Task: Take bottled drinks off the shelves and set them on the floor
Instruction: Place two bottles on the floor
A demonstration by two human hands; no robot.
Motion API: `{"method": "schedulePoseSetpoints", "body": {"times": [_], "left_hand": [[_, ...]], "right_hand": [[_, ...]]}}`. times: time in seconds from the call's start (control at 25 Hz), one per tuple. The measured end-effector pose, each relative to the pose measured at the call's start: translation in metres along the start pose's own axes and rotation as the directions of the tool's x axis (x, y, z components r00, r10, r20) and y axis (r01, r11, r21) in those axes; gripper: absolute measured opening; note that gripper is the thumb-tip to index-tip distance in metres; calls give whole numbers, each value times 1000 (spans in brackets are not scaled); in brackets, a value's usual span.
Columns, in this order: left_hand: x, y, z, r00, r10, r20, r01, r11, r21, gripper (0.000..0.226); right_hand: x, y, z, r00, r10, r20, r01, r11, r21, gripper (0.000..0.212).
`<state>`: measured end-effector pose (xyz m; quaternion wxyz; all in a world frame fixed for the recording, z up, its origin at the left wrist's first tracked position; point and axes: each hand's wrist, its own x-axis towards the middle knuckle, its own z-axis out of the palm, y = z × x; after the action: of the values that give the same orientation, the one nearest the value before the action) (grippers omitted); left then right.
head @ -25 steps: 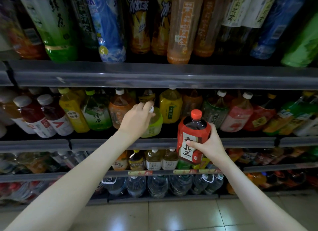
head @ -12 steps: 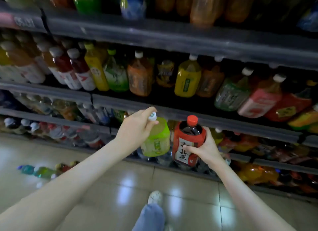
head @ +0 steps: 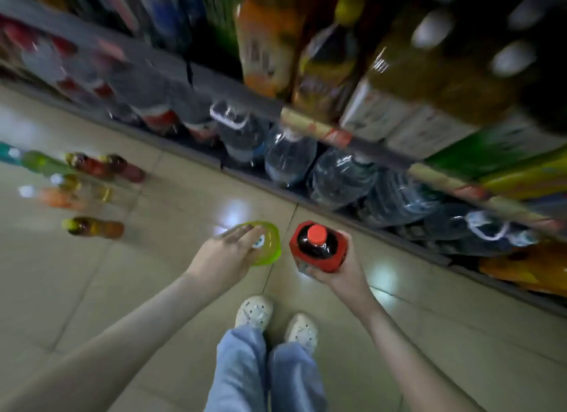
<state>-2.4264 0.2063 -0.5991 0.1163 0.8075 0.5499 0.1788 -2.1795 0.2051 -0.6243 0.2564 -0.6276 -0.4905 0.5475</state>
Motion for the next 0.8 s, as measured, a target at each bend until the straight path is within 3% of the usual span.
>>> {"method": "schedulePoseSetpoints", "body": {"times": [0.2,0.32,0.4,0.56,0.6,0.64,0.72,0.8], "left_hand": [[-58,-94,187,1000,-2,1,1,999,49,29],[-83,-131,264,998,-42,46,40,998,58,48],[-100,-143,292,989,-115,97,113,993,31,58],[-125,-142,311,982,-143,123,141,990,23,47],[-126,-135,306,962,-213,171,214,977,10,45],[-123,-126,299,911,-329,248,343,939,-14,41],[-115,-109,285,718,-548,430,607,794,-2,38],[-103,-93,264,588,-580,563,689,724,27,49]], "right_hand": [[97,200,102,999,11,52,-8,998,-56,54],[140,274,141,997,20,69,-17,999,-48,44],[145,298,156,998,56,24,-55,998,-24,53],[121,309,162,994,108,-1,-108,993,-41,81],[116,302,160,990,137,-11,-138,989,-46,86],[110,294,156,983,184,-19,-185,981,-63,90],[96,273,146,967,244,-73,-253,957,-139,92],[77,239,136,969,229,-89,-244,934,-261,85]]}}
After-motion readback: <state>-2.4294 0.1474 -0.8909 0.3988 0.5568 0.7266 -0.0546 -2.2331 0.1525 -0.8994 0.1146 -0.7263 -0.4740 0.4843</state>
